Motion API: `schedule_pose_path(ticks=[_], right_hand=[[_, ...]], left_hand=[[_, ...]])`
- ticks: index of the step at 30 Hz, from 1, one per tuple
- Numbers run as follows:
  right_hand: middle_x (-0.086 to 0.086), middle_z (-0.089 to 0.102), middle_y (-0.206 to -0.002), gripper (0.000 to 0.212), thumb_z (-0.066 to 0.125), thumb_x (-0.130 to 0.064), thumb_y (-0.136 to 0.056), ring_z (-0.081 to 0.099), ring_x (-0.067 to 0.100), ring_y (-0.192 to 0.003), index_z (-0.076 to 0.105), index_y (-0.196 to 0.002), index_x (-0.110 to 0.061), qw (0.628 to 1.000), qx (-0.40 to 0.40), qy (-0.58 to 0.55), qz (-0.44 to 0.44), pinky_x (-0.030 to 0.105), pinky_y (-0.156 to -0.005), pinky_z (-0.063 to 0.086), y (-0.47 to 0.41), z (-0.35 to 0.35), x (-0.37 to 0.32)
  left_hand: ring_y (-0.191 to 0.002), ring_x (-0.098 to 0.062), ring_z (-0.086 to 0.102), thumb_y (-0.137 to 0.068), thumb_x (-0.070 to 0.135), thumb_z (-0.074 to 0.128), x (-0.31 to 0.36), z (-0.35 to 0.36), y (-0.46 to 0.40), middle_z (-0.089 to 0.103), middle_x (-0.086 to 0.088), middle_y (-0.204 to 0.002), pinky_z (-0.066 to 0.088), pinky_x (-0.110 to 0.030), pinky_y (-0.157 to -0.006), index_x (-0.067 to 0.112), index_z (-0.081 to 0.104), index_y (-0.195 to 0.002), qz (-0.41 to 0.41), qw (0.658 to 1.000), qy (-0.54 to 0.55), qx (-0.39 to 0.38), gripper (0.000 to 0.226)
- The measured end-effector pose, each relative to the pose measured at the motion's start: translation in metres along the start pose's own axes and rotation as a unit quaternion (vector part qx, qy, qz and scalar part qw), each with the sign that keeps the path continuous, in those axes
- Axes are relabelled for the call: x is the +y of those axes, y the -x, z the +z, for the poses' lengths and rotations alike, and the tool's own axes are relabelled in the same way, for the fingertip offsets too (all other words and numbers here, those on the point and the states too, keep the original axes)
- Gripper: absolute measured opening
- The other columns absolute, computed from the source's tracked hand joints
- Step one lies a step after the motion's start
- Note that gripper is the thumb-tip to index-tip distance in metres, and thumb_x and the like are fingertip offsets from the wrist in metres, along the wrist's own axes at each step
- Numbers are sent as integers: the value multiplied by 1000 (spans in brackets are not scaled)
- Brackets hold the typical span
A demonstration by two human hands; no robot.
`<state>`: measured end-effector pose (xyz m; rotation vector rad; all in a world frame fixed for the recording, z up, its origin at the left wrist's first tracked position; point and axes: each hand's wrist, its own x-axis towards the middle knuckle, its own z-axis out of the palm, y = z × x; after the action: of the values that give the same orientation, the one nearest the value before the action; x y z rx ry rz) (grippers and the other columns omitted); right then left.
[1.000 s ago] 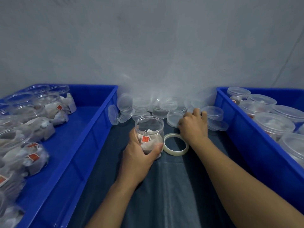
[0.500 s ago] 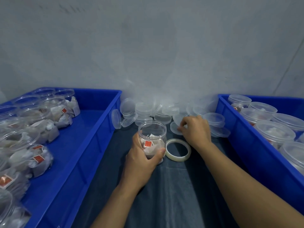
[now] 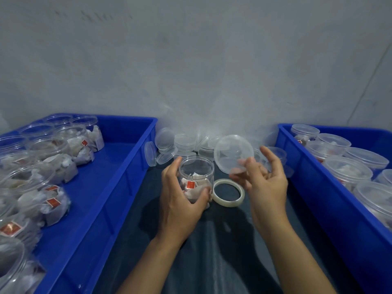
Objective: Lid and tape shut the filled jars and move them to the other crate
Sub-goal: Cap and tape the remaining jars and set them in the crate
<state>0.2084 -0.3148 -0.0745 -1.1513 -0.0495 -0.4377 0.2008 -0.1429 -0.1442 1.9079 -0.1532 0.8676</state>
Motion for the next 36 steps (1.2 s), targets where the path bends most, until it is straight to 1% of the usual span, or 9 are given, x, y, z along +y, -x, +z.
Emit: schedule_pose_path(ticks=[3, 9, 14, 19, 23, 26, 29, 33, 36], right_hand=[[9, 79, -94, 36, 61, -8, -104, 75, 21, -72, 53, -138, -16, 998, -11, -35, 56, 30, -66, 62, 10, 3, 7], [13, 76, -91, 18, 66, -16, -102, 71, 21, -71, 70, -119, -8, 995, -29, 5, 94, 34, -62, 62, 13, 13, 18], [12, 73, -86, 12, 65, -18, -103, 61, 19, -66, 74, -110, -14, 996, -38, 66, 46, 35, -61, 57, 14, 12, 22], [9, 73, -87, 12, 62, -27, -105, 64, 14, -69, 72, -106, -21, 990, -65, 126, -12, 40, -63, 56, 12, 7, 27], [-2, 72, -109, 27, 56, -44, -99, 71, 11, -97, 71, -111, -26, 985, -78, 152, -21, 45, -85, 59, 11, 5, 33], [-17, 60, -128, 35, 50, -51, -99, 63, 2, -116, 66, -128, -40, 978, -95, 184, -32, 45, -101, 56, 11, 4, 36], [-23, 61, -134, 36, 49, -52, -101, 61, 6, -125, 61, -135, -52, 970, -130, 201, -32, 53, -103, 54, 11, 2, 37], [-23, 64, -135, 35, 48, -52, -101, 62, 9, -126, 63, -133, -50, 970, -132, 199, -36, 59, -103, 53, 11, 2, 39], [-20, 66, -133, 35, 47, -51, -102, 63, 9, -125, 63, -132, -48, 971, -128, 199, -38, 59, -101, 55, 11, 2, 41]], left_hand=[[-132, 7, 48, -78, 41, 85, 5, -4, 0, 42, 16, -148, 44, -6, -96, 45, 27, -157, 13, 1000, 13, -2, 99], [-130, -9, 57, -79, 49, 81, 10, -2, 1, 51, 9, -146, 51, -12, -90, 51, 22, -155, 33, 999, 34, -25, 96], [-130, -10, 58, -87, 57, 75, 11, -1, 1, 50, 15, -143, 55, -16, -88, 43, 40, -152, 29, 998, 52, -21, 75], [-124, -10, 61, -92, 59, 70, 14, -1, 0, 53, 16, -137, 55, -15, -83, 36, 52, -145, 14, 998, 61, -6, 61], [-122, -13, 62, -93, 56, 68, 16, 1, 0, 54, 17, -134, 56, -18, -82, 33, 54, -143, 5, 998, 64, 0, 56], [-121, -10, 62, -94, 58, 65, 18, 2, 0, 55, 17, -133, 57, -19, -81, 35, 54, -142, -9, 998, 68, 7, 54], [-120, -7, 63, -94, 59, 64, 19, 2, 0, 56, 16, -133, 57, -20, -81, 33, 55, -141, -17, 997, 70, 13, 55], [-124, -8, 62, -92, 61, 62, 20, 2, 0, 58, 15, -137, 58, -22, -84, 27, 55, -145, -27, 997, 72, 9, 63], [-126, -8, 60, -90, 63, 64, 21, 2, 0, 57, 19, -141, 55, -17, -86, 33, 50, -148, -21, 997, 71, -4, 66]])
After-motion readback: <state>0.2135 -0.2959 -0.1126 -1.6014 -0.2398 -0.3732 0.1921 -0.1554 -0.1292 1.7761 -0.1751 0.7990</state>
